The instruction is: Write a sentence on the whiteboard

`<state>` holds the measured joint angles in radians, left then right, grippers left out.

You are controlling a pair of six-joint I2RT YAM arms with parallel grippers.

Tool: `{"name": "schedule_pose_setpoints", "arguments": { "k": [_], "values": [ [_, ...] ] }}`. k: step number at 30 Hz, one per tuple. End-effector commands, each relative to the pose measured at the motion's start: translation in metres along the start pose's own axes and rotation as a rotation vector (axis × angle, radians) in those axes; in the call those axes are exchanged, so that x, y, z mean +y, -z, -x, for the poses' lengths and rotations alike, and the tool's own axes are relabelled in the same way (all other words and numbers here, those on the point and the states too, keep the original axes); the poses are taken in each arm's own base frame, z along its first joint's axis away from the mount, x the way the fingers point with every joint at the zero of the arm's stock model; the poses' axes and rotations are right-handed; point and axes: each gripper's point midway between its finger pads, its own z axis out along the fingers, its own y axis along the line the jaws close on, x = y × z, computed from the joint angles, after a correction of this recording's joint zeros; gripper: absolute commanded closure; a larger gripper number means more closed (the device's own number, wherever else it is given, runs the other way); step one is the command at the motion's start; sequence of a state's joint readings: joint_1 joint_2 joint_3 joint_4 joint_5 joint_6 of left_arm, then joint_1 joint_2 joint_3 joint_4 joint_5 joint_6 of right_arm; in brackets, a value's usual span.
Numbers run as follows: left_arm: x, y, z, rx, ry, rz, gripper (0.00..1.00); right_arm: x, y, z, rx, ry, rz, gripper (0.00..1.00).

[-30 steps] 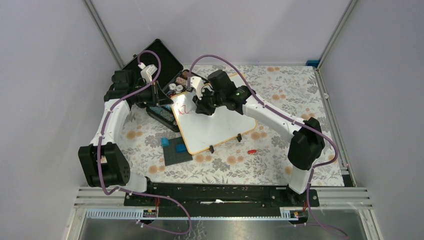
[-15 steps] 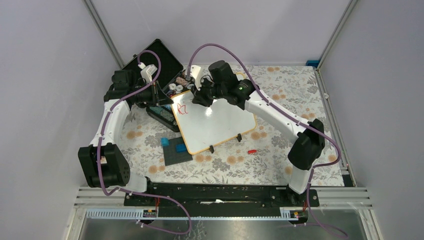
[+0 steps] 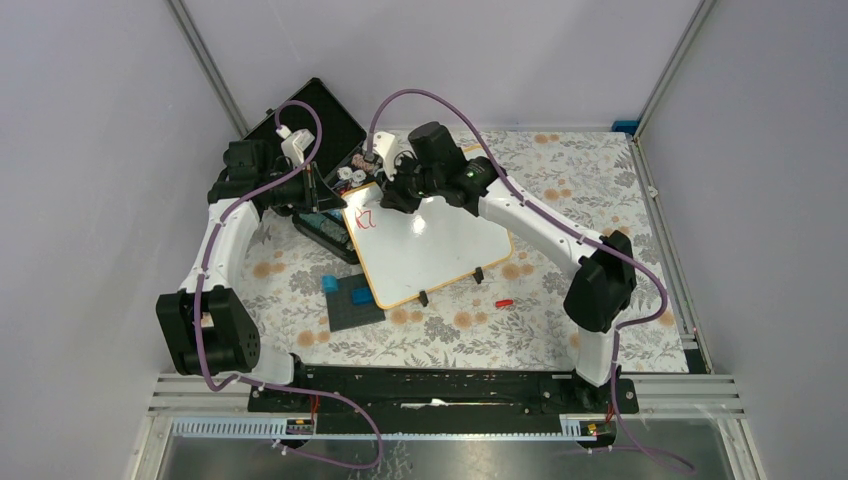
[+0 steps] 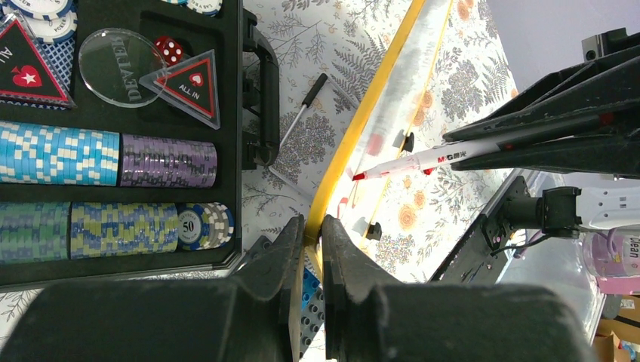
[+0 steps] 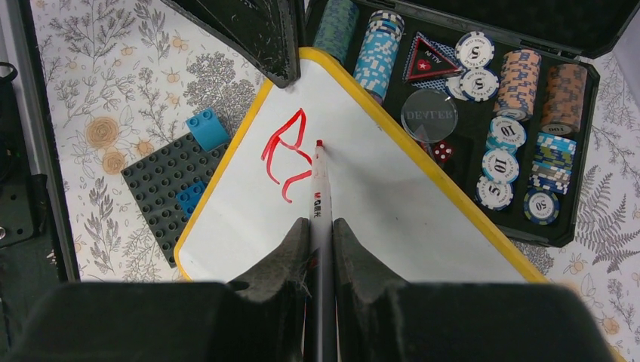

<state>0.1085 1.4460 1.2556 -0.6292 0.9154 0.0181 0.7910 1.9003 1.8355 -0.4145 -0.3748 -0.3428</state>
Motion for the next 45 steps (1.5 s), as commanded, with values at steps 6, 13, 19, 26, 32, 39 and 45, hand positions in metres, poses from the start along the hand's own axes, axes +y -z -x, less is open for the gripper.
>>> {"name": "schedule_pose_setpoints", "arguments": {
  "k": [6, 13, 19, 26, 32, 39, 45],
  "values": [
    [-0.009, 0.009, 0.017, -0.061, -0.089, 0.003, 1.0, -0.008, 0.009, 0.007, -0.016, 0.014, -0.045, 1.0],
    [-0.01, 0.009, 0.018, -0.064, -0.089, 0.003, 1.0, 0.0, 0.021, 0.021, -0.041, 0.008, -0.018, 1.0],
    [-0.02, 0.014, 0.023, -0.075, -0.108, -0.023, 0.69, 0.014, 0.039, 0.039, -0.079, -0.001, 0.031, 1.0],
    [-0.026, 0.018, 0.023, -0.075, -0.12, -0.028, 0.44, 0.015, 0.057, 0.038, -0.09, -0.024, 0.037, 1.0],
    [-0.028, 0.02, 0.016, -0.058, -0.119, -0.029, 0.37, 0.003, 0.073, 0.03, -0.094, -0.051, 0.016, 1.0],
    [-0.024, 0.016, 0.003, -0.04, -0.109, -0.04, 0.38, -0.007, 0.08, 0.018, -0.093, -0.07, 0.0, 1.0],
    [-0.022, 0.013, 0.0, -0.03, -0.096, -0.053, 0.41, -0.008, 0.073, 0.01, -0.091, -0.09, 0.01, 1.0]
  ]
}}
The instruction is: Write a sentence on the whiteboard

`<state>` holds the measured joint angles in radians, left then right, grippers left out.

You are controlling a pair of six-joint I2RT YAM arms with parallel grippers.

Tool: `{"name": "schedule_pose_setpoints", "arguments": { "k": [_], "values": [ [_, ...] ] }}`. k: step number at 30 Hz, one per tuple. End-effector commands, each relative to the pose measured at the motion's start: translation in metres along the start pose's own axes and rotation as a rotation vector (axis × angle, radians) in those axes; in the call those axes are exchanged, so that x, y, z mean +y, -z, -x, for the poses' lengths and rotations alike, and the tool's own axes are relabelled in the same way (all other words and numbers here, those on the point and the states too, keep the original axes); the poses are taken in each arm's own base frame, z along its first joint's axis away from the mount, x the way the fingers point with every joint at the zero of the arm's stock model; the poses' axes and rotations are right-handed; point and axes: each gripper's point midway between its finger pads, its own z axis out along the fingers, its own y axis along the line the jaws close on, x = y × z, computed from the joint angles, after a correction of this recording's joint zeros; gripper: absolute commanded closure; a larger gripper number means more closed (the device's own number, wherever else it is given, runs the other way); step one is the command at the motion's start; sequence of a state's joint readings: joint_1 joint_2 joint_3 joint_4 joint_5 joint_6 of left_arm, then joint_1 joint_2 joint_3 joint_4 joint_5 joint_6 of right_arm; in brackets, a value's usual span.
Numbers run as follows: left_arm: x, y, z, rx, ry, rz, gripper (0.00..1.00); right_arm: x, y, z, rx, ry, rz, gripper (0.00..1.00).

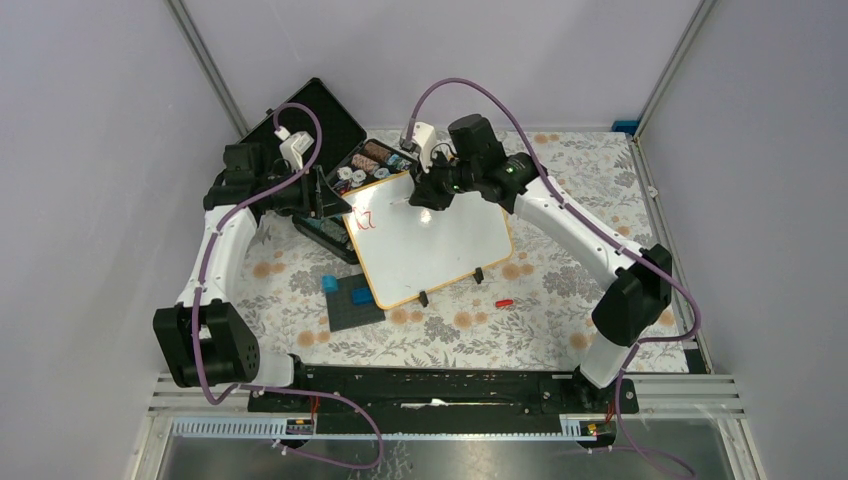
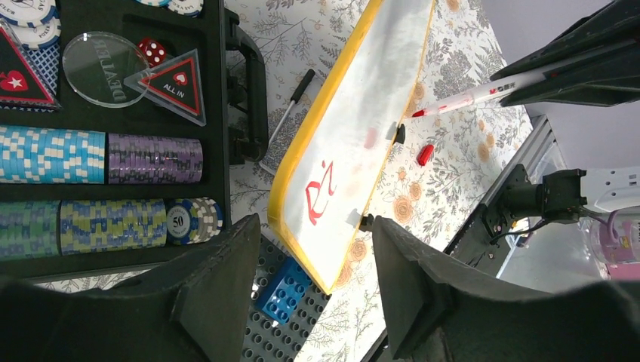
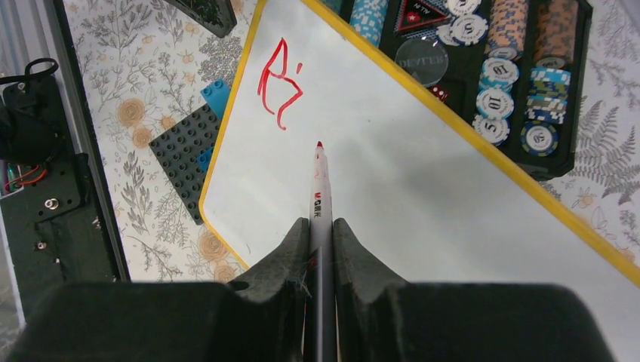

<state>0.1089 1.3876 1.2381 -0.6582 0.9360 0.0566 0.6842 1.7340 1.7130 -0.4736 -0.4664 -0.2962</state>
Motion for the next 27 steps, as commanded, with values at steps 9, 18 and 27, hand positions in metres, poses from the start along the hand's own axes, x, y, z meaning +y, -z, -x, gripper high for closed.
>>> {"name": "schedule_pose_setpoints", "arguments": {
  "k": [9, 18, 27],
  "values": [
    [-0.006, -0.001, 0.005, -0.018, -0.036, -0.046, 0.49, 0.009, -0.005, 0.019, -0.075, -0.005, 0.033, 1.0],
    [-0.005, -0.005, 0.008, -0.012, -0.031, -0.05, 0.54, 0.015, -0.017, 0.017, -0.061, 0.006, 0.035, 1.0],
    [0.005, -0.009, 0.011, -0.016, -0.013, -0.012, 0.54, 0.015, -0.03, 0.009, -0.036, 0.018, 0.018, 1.0]
  ]
}}
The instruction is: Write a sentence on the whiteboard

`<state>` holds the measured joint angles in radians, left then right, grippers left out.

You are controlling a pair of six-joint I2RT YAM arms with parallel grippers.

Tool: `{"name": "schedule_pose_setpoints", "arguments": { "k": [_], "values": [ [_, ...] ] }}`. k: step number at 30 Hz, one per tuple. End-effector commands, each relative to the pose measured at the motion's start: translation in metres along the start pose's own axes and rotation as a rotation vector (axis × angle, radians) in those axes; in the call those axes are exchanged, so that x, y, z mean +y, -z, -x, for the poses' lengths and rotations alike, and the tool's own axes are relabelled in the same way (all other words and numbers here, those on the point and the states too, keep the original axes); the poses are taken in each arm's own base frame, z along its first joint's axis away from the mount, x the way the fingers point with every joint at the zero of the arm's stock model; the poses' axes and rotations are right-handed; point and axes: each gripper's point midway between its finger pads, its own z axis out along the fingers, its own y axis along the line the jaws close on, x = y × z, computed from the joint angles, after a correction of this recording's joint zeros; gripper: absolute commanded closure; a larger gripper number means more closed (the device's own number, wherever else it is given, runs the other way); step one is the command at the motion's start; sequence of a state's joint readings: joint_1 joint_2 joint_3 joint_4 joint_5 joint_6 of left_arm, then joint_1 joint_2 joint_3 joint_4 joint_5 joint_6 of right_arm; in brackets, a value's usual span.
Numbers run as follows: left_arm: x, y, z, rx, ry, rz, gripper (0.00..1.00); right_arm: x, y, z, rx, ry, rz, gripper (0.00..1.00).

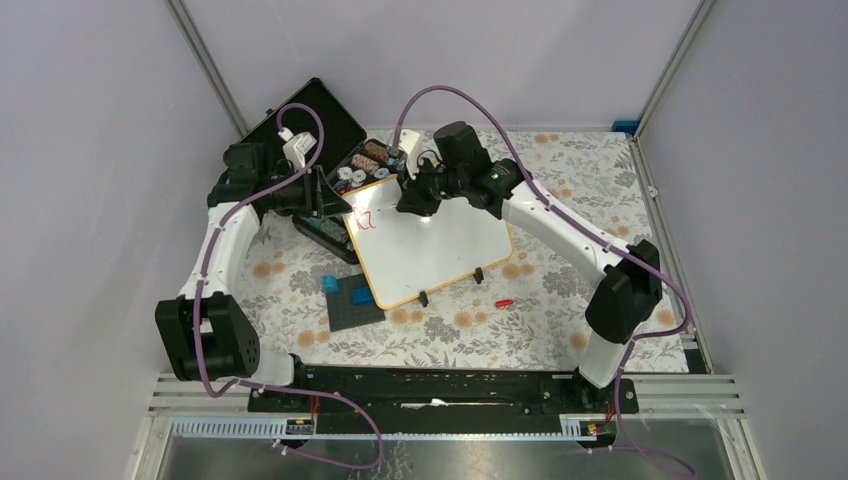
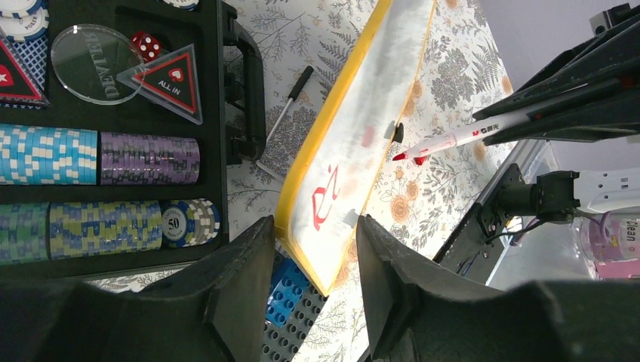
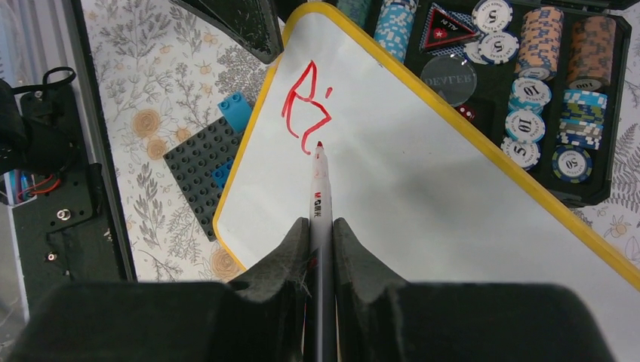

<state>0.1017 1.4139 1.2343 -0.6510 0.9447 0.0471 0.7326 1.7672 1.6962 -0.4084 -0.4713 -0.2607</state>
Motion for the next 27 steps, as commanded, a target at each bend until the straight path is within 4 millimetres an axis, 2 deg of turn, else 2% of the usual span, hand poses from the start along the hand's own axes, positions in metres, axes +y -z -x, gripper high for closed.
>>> {"name": "schedule_pose_setpoints", "arguments": {
  "k": [1, 6, 20, 27],
  "values": [
    [0.002, -0.002, 0.015, -0.033, -0.036, 0.004, 0.54, -0.003, -0.007, 0.008, -0.025, 0.024, -0.025, 1.0],
    [0.005, -0.006, 0.014, -0.023, -0.024, 0.004, 0.61, -0.001, -0.011, 0.007, -0.021, 0.022, -0.023, 1.0],
    [0.008, -0.007, 0.013, -0.018, -0.022, 0.026, 0.93, -0.008, -0.018, 0.005, -0.007, 0.027, -0.061, 1.0],
    [0.009, -0.008, 0.012, -0.015, -0.019, 0.031, 1.0, -0.011, -0.019, 0.005, -0.004, 0.03, -0.075, 1.0]
  ]
}}
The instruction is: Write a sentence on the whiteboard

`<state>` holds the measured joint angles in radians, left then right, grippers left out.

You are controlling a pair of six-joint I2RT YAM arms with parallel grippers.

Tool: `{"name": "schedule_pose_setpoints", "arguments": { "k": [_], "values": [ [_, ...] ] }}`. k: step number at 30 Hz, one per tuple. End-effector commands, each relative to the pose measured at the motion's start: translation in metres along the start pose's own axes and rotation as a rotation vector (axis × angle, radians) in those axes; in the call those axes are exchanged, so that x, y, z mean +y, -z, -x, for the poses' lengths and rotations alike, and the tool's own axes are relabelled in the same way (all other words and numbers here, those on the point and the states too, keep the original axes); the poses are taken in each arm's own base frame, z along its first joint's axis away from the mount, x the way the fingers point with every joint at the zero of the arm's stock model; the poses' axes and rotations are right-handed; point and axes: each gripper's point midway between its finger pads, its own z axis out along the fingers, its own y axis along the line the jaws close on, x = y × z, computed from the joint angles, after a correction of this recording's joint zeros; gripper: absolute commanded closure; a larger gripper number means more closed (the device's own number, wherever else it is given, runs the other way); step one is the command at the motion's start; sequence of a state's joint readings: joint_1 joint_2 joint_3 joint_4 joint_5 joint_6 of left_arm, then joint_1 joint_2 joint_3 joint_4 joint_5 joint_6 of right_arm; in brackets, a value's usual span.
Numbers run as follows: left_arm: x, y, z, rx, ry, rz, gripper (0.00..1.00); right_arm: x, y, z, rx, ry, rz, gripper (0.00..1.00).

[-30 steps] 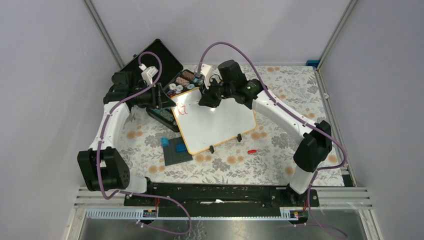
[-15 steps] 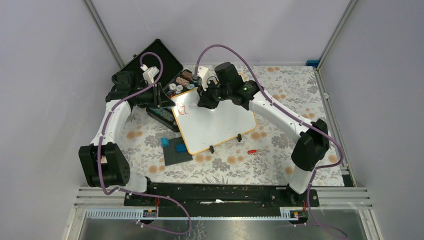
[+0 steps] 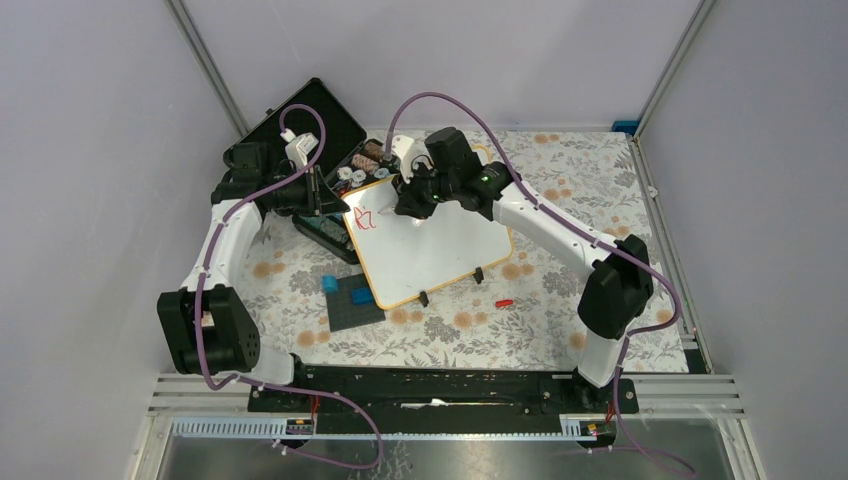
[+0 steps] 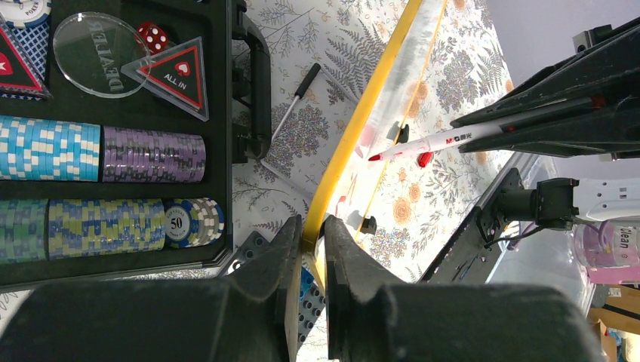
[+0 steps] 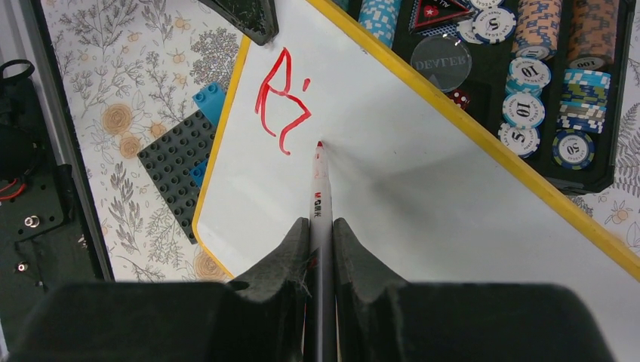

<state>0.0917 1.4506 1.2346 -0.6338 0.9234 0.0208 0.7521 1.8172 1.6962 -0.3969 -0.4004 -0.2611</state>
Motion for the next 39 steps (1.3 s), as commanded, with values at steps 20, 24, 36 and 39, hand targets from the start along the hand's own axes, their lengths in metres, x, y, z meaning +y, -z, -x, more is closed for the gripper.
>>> {"name": "schedule_pose_setpoints", "arguments": {
  "k": [20, 24, 36, 39],
  "values": [
    [-0.001, 0.002, 0.014, -0.035, -0.063, 0.022, 1.0, 0.003, -0.01, 0.021, -0.046, 0.055, -0.017, 1.0],
    [-0.002, 0.002, 0.015, -0.037, -0.068, 0.024, 1.0, 0.005, -0.011, 0.016, -0.031, 0.066, -0.017, 1.0],
    [-0.001, 0.002, 0.015, -0.037, -0.07, 0.029, 1.0, 0.003, -0.004, 0.004, -0.009, 0.092, -0.042, 1.0],
    [-0.001, 0.003, 0.015, -0.038, -0.069, 0.029, 1.0, 0.0, -0.001, 0.004, -0.008, 0.097, -0.056, 1.0]
  ]
}}
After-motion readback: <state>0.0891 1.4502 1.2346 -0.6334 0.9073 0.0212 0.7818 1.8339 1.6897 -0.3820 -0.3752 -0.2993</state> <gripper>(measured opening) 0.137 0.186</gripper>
